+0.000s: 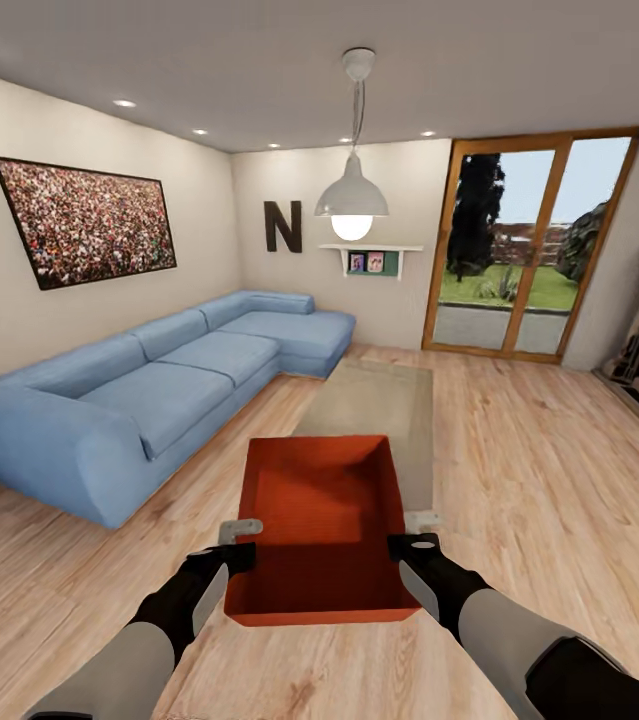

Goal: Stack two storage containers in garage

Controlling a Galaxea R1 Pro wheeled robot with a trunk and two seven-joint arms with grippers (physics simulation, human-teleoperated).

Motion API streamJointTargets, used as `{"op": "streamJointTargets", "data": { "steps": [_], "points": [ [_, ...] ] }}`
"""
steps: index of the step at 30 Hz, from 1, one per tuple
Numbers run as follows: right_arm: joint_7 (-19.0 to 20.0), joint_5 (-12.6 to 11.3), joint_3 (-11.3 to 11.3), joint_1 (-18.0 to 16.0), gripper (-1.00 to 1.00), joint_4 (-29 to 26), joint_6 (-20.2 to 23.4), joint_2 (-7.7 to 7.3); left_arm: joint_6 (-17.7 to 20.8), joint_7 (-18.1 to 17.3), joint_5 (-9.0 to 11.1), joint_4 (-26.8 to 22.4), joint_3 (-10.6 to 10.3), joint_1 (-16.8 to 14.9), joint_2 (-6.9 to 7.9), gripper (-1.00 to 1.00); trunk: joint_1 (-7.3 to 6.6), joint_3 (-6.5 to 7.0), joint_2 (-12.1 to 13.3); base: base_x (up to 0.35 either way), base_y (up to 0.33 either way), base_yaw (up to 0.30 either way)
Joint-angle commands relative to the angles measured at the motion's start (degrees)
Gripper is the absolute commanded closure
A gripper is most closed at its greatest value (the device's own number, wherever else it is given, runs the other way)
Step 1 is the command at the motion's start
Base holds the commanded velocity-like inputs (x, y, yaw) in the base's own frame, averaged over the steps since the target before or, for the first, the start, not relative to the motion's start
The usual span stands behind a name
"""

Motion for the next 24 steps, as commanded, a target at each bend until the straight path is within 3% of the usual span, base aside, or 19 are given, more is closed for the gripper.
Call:
{"op": "streamJointTargets", "data": {
  "steps": [1,24],
  "points": [
    [-0.98,-0.09,0.67,-0.05,1.00,0.07,0.50,-0.10,0.43,1.24,-1.14,-0.22,0.05,-0.05,0.05,1.00,0.04,-0.13,-0.14,0.000,0.000,0.285],
    [-1.00,-0.09,0.71,-0.05,1.00,0.09,0.50,-0.10,0.43,1.19,-1.14,-0.21,0.05,-0.05,0.05,1.00,0.04,-0.13,-0.14,0.000,0.000,0.285]
  ]
}}
